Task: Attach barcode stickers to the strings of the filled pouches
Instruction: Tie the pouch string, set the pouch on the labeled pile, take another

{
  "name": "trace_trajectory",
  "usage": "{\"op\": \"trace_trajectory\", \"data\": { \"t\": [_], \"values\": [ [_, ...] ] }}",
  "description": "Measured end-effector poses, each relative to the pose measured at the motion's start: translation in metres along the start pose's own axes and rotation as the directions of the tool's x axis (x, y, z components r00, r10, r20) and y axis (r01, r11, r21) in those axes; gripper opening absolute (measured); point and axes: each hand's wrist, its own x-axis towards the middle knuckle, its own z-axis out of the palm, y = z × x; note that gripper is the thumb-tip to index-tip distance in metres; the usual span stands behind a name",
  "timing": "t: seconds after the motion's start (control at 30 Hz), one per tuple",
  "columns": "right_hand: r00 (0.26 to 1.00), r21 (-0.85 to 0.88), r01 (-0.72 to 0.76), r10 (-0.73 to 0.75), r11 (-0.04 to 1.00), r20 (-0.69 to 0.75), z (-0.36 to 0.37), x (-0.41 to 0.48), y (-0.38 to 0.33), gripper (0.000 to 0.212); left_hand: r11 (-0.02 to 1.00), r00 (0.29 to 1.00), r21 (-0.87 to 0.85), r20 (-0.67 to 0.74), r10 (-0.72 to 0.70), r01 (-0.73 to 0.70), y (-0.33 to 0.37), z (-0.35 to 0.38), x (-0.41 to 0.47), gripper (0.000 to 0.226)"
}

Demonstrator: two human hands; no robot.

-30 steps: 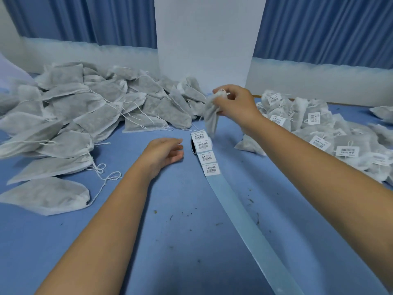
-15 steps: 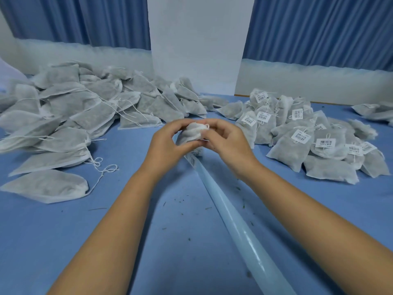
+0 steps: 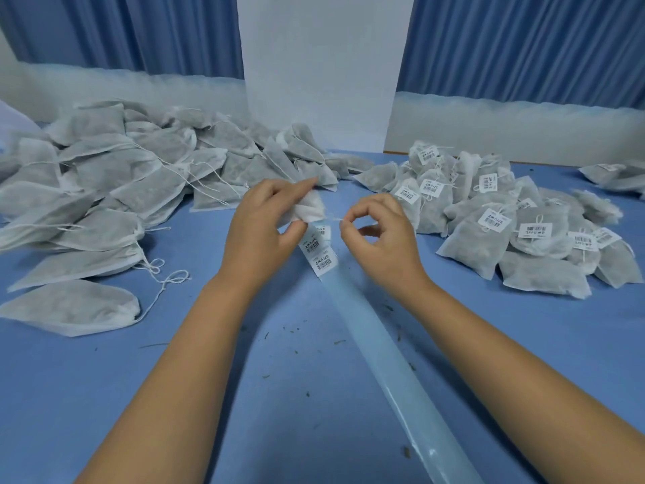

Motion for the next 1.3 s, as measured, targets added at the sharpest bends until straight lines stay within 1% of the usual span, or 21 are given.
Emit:
{"op": "trace_trajectory", "data": {
  "t": [0.07, 0.13, 0.23, 0.27, 0.33, 0.4, 0.47, 0.53, 0.6, 0.63, 0.67, 0.73, 0.8, 0.93, 0.97, 1.03, 1.1, 1.17, 1.2, 1.23, 1.3],
  "values": [
    [0.995, -0.036, -0.035, 0.038, 0.999, 0.087, 0.0, 0.0, 0.002, 0.021, 0.997, 0.999, 0.075, 0.049, -0.018, 0.014, -0.003, -0.003, -0.002, 0.042],
    [0.972, 0.042, -0.164, 0.154, 0.986, 0.178, -0.001, 0.001, 0.002, 0.021, 0.986, 0.992, 0.166, 0.116, -0.044, 0.024, -0.005, -0.004, -0.001, 0.035],
    [0.881, 0.245, -0.444, 0.369, 0.862, 0.297, -0.002, 0.004, 0.001, 0.017, 0.958, 0.956, 0.282, 0.263, -0.13, 0.053, -0.006, -0.001, -0.001, 0.028],
    [0.853, 0.263, -0.497, 0.409, 0.827, 0.324, -0.003, 0.004, 0.002, 0.017, 0.946, 0.935, 0.32, 0.316, -0.162, 0.055, -0.006, 0.001, -0.003, 0.028],
    [0.82, 0.228, -0.54, 0.444, 0.811, 0.362, -0.005, 0.003, 0.006, 0.018, 0.934, 0.888, 0.355, 0.418, -0.193, 0.037, -0.007, 0.003, -0.006, 0.032],
    [0.802, 0.155, -0.542, 0.454, 0.826, 0.387, -0.009, 0.002, 0.008, 0.019, 0.958, 0.886, 0.286, 0.45, -0.114, -0.022, -0.003, 0.003, -0.008, 0.039],
    [0.792, 0.104, -0.529, 0.446, 0.842, 0.417, -0.013, 0.001, 0.008, 0.022, 0.981, 0.906, 0.178, 0.424, 0.0, -0.083, 0.004, 0.004, -0.008, 0.043],
    [0.794, 0.116, -0.509, 0.413, 0.853, 0.447, -0.016, 0.002, 0.006, 0.024, 0.996, 0.917, 0.057, 0.398, 0.039, -0.067, 0.011, 0.008, -0.009, 0.028],
    [0.81, 0.137, -0.48, 0.377, 0.867, 0.449, -0.019, 0.003, 0.004, 0.025, 0.995, 0.913, -0.057, 0.405, -0.054, 0.084, 0.013, 0.01, -0.011, 0.009],
    [0.825, 0.135, -0.456, 0.361, 0.88, 0.434, -0.02, 0.003, 0.003, 0.025, 0.979, 0.891, -0.094, 0.437, -0.122, 0.181, 0.013, 0.009, -0.012, 0.006],
    [0.847, 0.127, -0.422, 0.341, 0.898, 0.407, -0.022, 0.003, 0.003, 0.024, 0.961, 0.865, -0.113, 0.471, -0.172, 0.252, 0.012, 0.009, -0.012, 0.01],
    [0.901, 0.094, -0.32, 0.273, 0.943, 0.337, -0.026, 0.003, 0.005, 0.019, 0.935, 0.824, -0.135, 0.525, -0.213, 0.328, 0.009, 0.007, -0.012, 0.013],
    [0.944, 0.06, -0.208, 0.184, 0.976, 0.273, -0.027, 0.001, 0.008, 0.012, 0.916, 0.796, -0.167, 0.567, -0.213, 0.364, 0.008, 0.004, -0.01, 0.013],
    [0.987, 0.057, -0.103, 0.095, 0.993, 0.128, -0.02, -0.002, 0.016, 0.015, 0.834, 0.737, -0.27, 0.64, -0.218, 0.481, 0.008, 0.003, -0.01, 0.009],
    [0.992, 0.057, -0.089, 0.083, 0.994, 0.097, -0.019, -0.004, 0.017, 0.017, 0.786, 0.735, -0.335, 0.644, -0.213, 0.52, 0.01, 0.003, -0.01, 0.01],
    [0.997, 0.016, -0.042, 0.041, 0.999, 0.067, -0.017, -0.008, 0.02, 0.018, 0.641, 0.763, -0.5, 0.609, -0.218, 0.582, 0.014, 0.004, -0.011, 0.013],
    [0.993, -0.139, 0.084, -0.071, 0.987, 0.098, -0.013, -0.014, 0.021, 0.017, 0.532, 0.79, -0.597, 0.544, -0.282, 0.601, 0.018, 0.006, -0.009, 0.016],
    [0.967, -0.302, 0.235, -0.191, 0.924, 0.168, -0.008, -0.02, 0.018, 0.017, 0.441, 0.786, -0.65, 0.511, -0.349, 0.619, 0.022, 0.009, -0.008, 0.016],
    [0.952, -0.362, 0.291, -0.23, 0.886, 0.201, -0.006, -0.022, 0.015, 0.018, 0.427, 0.787, -0.662, 0.494, -0.369, 0.616, 0.023, 0.011, -0.008, 0.014],
    [0.936, -0.405, 0.341, -0.265, 0.848, 0.233, -0.004, -0.023, 0.013, 0.019, 0.45, 0.794, -0.655, 0.471, -0.384, 0.606, 0.023, 0.011, -0.008, 0.013],
    [0.907, -0.446, 0.417, -0.326, 0.792, 0.267, -0.002, -0.025, 0.009, 0.02, 0.543, 0.811, -0.603, 0.431, -0.395, 0.585, 0.021, 0.008, -0.008, 0.012]
  ]
}}
